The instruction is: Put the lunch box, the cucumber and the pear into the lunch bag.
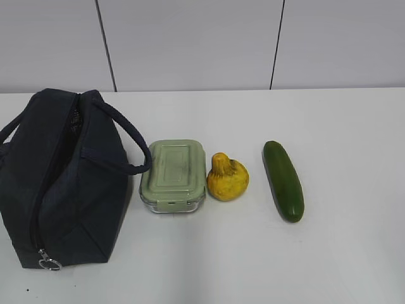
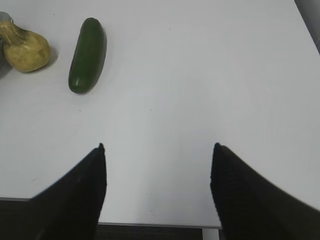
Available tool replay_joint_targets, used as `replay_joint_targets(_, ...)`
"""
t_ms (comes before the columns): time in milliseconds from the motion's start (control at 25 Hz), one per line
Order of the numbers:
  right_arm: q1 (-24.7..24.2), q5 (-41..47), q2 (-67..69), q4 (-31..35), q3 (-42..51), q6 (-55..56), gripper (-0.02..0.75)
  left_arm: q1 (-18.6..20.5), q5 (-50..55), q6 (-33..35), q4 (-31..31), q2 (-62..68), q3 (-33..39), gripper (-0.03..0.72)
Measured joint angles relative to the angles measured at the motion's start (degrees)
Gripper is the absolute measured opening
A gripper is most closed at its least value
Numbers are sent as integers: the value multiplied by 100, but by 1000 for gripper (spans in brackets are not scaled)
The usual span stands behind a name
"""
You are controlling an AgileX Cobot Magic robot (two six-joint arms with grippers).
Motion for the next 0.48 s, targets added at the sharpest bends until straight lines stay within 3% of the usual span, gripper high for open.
replay_joint_targets(240, 0, -51, 288, 11, -44, 0, 505, -727, -512, -7, 135, 810, -216, 228)
replay_joint_targets(480, 0, -443, 1031, 11, -174, 0, 505, -866, -1603, 7, -4, 2980, -662, 230)
